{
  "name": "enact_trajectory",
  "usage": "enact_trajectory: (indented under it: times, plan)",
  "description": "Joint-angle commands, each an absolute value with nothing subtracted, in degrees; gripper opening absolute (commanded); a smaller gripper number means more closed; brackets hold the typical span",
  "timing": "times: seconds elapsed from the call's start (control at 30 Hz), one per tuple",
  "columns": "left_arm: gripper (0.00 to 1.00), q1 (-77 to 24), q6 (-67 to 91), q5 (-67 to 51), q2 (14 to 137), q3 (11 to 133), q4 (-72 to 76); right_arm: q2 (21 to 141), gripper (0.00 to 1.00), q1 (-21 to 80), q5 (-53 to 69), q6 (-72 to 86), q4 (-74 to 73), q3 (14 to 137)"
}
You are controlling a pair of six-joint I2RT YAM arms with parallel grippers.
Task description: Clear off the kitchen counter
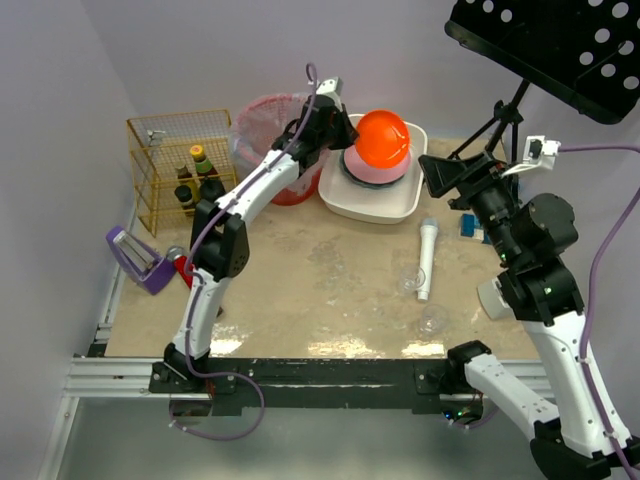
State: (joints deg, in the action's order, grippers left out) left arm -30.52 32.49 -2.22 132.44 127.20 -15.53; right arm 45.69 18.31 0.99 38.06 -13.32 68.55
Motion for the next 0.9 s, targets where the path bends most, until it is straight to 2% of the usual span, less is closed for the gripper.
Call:
enact_trajectory:
  times: [0.0,0.87]
  plan:
    - [0.0,-31.38,39.8,1.22,134.29,129.73,-8.89,44.83,0.83,18.19,1.32,38.85,-14.76,68.47]
    - [0.0,-39.64,41.57,30.04,144.05,132.18,2.02,42.28,0.83,18.19,1.84,39.81,-17.67,65.04]
